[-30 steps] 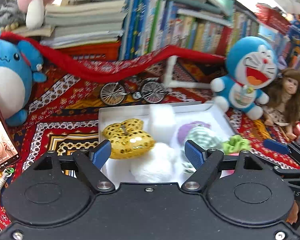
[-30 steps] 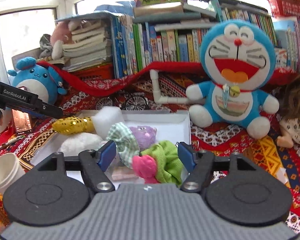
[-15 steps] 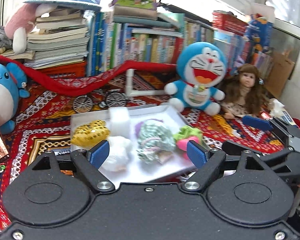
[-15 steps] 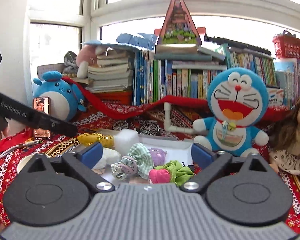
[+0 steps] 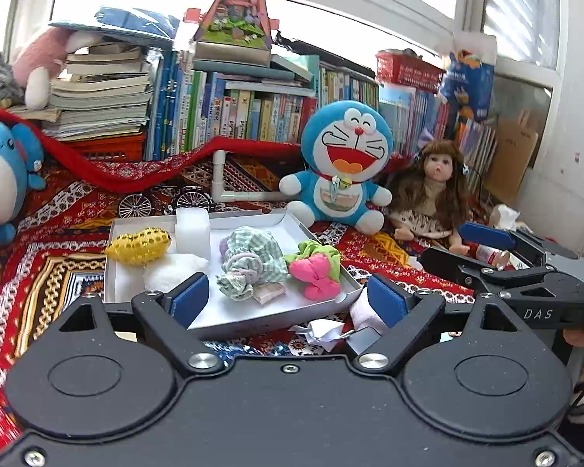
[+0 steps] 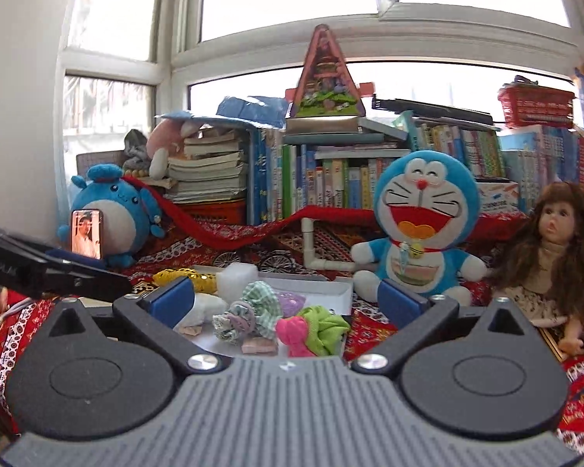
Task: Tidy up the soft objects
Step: 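Withdraw both tools from the tray toward the blue cloth bag and mask packet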
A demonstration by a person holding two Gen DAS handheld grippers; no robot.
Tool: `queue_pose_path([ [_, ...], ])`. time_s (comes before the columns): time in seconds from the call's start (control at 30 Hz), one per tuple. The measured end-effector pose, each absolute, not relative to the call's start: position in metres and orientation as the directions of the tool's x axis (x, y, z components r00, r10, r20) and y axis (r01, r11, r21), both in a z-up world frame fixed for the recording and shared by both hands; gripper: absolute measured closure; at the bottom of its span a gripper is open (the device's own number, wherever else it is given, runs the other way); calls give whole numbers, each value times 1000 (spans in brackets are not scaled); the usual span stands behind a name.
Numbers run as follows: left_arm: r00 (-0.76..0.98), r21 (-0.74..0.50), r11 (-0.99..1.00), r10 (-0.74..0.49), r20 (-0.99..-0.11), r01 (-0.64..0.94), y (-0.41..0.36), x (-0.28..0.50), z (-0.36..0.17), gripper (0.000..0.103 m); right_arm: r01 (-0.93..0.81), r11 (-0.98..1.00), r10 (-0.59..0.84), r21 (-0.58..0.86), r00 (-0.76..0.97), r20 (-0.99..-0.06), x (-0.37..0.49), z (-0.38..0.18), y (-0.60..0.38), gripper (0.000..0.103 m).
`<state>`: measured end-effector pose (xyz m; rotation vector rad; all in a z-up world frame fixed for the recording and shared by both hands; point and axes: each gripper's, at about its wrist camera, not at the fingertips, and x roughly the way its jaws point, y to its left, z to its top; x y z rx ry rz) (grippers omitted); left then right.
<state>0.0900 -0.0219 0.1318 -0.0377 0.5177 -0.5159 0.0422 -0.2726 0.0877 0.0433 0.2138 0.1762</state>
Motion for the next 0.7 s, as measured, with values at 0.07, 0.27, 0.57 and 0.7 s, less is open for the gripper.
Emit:
queue_pose_path([
  [0.07,757,-162,879,-469,-455,448,-21,83,126,15,-150,987,160,64,965,-206,38,83,-277,0],
  [0.27,789,-162,904,-425,-443,396,-21,66,106,15,-75,996,85,54,973,-213,28,63,-285,0],
  [0.57,781,-142,919,-389,-489,369,-30,49,69,16,20,998,-3,60,963,-271,13,27,-291,0],
  [0.7,794,-134,937,-346,-500,323,-36,46,54,19,36,997,-12,74,953,-302,10,16,-294,0],
])
